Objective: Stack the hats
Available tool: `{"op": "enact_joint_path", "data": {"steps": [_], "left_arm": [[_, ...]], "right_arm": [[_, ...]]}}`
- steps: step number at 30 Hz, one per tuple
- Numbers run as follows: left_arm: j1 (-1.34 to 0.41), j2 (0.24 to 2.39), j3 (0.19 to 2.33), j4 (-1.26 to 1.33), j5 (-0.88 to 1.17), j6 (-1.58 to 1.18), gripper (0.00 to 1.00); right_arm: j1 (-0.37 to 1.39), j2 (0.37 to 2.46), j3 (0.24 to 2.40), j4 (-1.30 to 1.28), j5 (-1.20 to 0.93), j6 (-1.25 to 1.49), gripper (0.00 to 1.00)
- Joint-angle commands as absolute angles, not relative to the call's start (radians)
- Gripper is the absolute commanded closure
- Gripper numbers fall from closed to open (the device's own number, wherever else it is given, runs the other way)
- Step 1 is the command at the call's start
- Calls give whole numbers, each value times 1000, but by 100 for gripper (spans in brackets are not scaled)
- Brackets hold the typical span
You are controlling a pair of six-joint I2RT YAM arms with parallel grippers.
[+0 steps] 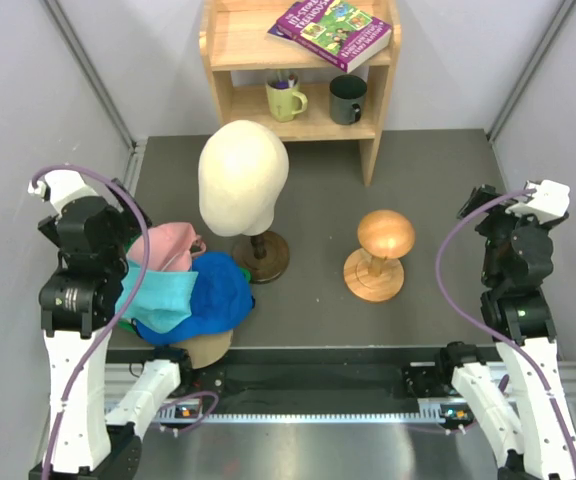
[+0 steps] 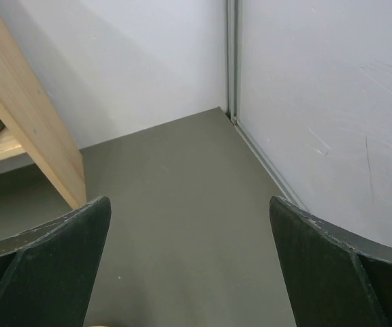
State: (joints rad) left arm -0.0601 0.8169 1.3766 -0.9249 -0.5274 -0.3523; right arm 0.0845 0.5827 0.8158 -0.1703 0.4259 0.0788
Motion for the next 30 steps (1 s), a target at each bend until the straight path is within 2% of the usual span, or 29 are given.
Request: {"op": "enact_joint_path", "data": {"steps": [1,4,5,7,13,15,19,21,25,30], "left_arm": [[-55,839,1417,-971,-588,-370,1],[-55,787,1355,-879,-348,-191,1],[-55,763,1303,-864,-327,-175,1],[-55,770,1287,-900,-356,-198,1],[-55,1035,1445,-1190,-550,-363,1],[-55,1061,1488,-1293,-654,-460,1],[-55,1080,1571,-1419,-732,-606,1],[-55,1089,1589,-1503,-739,-664,1],[-22,1046,1646,-1509,-678,-670,1],[35,1023,1576,-1509,-661,-692,1]], "right_arm": [[77,595,808,-147,460,138,0],[77,604,810,-153,469,150,0],[77,607,805,-153,471,152,0],[78,617,801,-153,472,155,0],[77,649,793,-166,450,173,0],[77,661,795,-175,445,173,0],[77,666,775,-189,443,170,0],[77,651,756,-187,440,170,0],[77,629,706,-187,416,175,0],[75,614,669,-186,408,178,0]]}}
